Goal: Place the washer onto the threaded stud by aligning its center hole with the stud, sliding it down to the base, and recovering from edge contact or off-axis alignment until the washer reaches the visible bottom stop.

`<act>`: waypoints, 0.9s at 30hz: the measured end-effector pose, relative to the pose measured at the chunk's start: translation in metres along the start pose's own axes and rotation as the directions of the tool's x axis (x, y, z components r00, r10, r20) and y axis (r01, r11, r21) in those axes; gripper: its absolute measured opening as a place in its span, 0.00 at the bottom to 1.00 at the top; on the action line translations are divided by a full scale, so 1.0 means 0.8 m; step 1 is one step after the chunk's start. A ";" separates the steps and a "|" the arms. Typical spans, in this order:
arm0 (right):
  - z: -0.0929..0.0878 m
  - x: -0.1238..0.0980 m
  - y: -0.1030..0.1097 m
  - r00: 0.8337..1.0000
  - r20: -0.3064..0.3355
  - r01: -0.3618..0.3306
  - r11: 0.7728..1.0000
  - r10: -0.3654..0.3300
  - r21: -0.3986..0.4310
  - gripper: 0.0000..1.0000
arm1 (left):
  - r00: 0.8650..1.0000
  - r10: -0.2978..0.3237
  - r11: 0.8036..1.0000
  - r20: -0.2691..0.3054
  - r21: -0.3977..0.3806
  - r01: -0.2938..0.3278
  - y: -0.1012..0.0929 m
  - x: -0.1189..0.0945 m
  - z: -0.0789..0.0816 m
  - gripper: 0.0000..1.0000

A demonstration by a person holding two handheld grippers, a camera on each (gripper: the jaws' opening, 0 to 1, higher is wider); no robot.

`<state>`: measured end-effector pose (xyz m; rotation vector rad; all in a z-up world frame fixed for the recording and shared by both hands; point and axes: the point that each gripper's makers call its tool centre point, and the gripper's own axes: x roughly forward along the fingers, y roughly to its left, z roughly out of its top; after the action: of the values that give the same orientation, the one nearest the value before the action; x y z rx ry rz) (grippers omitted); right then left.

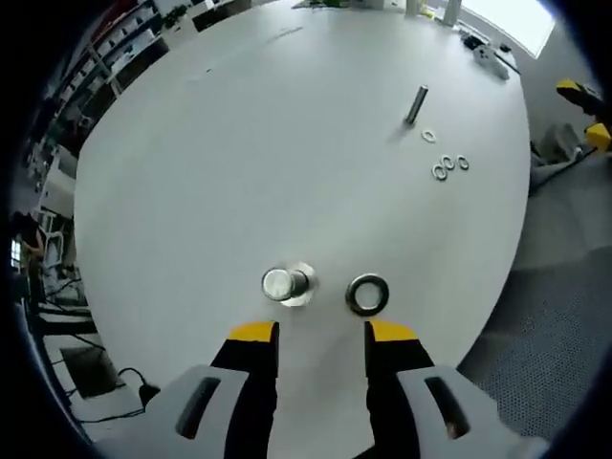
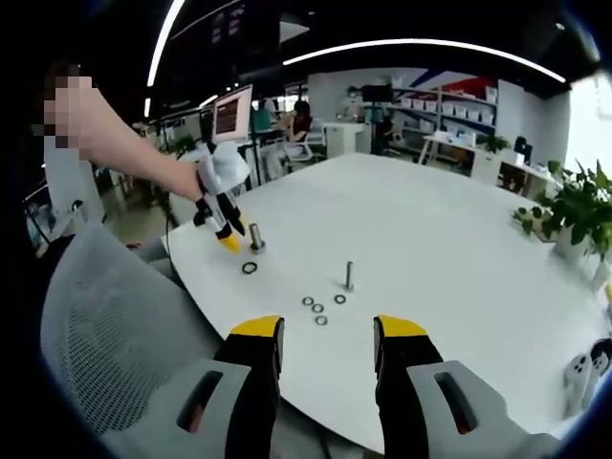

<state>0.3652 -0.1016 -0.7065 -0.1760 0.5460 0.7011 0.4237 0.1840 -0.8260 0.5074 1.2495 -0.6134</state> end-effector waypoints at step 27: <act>0.000 0.000 0.001 1.000 0.005 -0.007 1.000 0.007 0.001 0.39 | 1.000 -0.019 0.992 0.007 -0.122 0.020 -0.042 0.033 0.014 0.32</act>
<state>0.3644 -0.1011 -0.7062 -0.1720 0.5426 0.7077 0.4142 0.1474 -0.8499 0.3923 1.2794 -0.5507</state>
